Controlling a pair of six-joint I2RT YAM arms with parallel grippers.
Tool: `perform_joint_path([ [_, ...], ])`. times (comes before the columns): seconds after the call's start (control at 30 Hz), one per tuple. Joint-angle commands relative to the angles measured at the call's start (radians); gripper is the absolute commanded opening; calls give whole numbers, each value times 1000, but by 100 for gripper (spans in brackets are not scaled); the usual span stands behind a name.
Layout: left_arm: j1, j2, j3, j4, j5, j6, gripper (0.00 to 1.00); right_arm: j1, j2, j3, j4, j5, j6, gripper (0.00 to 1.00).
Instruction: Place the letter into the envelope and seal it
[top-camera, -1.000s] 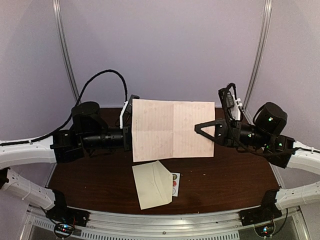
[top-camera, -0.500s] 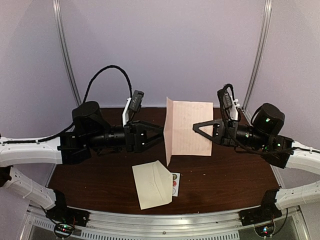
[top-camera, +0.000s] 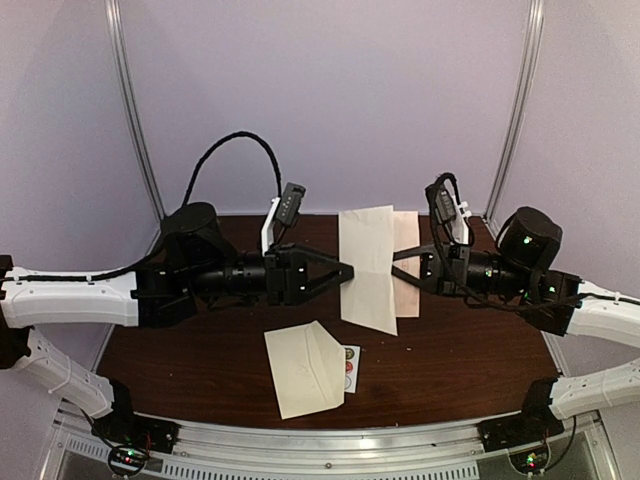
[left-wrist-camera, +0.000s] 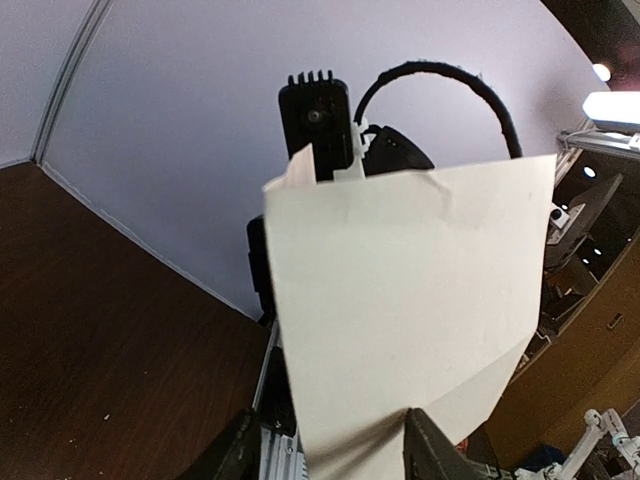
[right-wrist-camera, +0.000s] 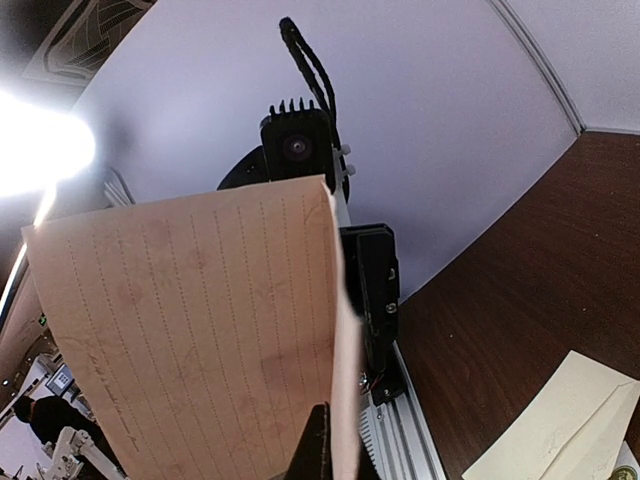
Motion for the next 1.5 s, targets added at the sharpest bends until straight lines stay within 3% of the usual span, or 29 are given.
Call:
perform_joint_path([
  [0.0,-5,-5,25,67,24,5,45,7,-4,-2,28,-14,5,0],
  [0.53,-4,7,23,69,52,2,10,7,-12,-2,18,11,2,0],
  [0.67,-5,7,23,69,52,2,2,7,-20,-3,13,24,1,4],
  [0.73,-5,4,21,67,51,4,0,6,-34,-3,7,44,-1,13],
  [0.9,-5,-29,3,66,24,16,0,-9,-105,14,-99,158,-31,47],
  [1.07,-5,-60,-8,41,5,30,0,-59,-206,5,-171,246,-27,66],
  [1.2,-5,-63,-10,37,5,31,0,-76,-262,-25,-143,239,-11,88],
  [1.47,-4,-57,-3,37,5,34,0,-40,-196,12,-113,77,-51,99],
])
